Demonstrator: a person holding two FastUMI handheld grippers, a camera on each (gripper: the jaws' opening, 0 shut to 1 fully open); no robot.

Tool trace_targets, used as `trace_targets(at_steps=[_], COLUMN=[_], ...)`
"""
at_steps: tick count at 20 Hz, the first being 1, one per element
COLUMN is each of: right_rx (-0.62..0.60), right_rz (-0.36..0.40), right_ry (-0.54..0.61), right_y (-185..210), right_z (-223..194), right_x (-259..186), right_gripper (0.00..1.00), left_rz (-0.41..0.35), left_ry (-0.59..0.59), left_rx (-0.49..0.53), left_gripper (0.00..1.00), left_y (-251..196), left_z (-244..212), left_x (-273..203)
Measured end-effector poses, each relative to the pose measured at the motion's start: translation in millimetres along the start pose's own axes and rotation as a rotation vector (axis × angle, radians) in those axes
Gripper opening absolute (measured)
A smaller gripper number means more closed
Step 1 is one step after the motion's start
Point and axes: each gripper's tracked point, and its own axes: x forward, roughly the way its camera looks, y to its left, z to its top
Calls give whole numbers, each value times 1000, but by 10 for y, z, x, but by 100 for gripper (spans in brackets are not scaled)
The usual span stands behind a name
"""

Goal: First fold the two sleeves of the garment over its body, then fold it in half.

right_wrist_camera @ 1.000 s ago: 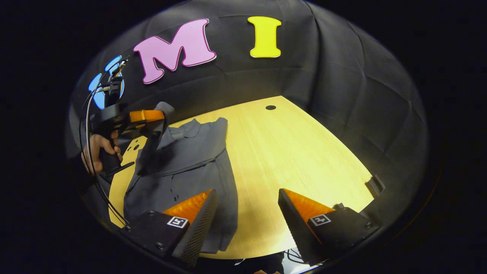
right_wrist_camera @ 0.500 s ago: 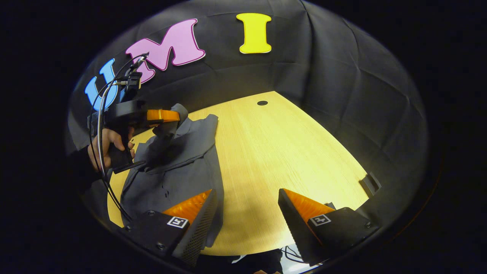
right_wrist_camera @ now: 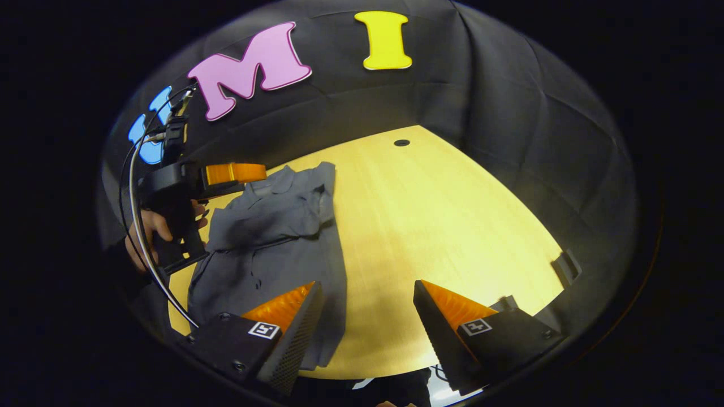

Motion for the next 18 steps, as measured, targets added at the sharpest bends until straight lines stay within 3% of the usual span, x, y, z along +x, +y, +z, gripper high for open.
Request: trace_targets(at_steps=[3,4,9,18], right_rx=[6,11,35,22], right_rz=[46,58,77,-32], right_ry=[62,85,198,299], right_y=[238,318,582,676], right_z=[-210,-286,-735,-1290], right_x=[78,114,241,346], right_gripper=[99,99,99,99], left_rz=[61,85,207,347], left_ry=[10,16,79,227], left_rx=[22,32,27,-132], left_gripper=[92,96,96,96], left_y=[470,638,1444,2223], left_z=[-298,-411,-1141,-2599], left_x=[-466,-632,-1528,-2489])
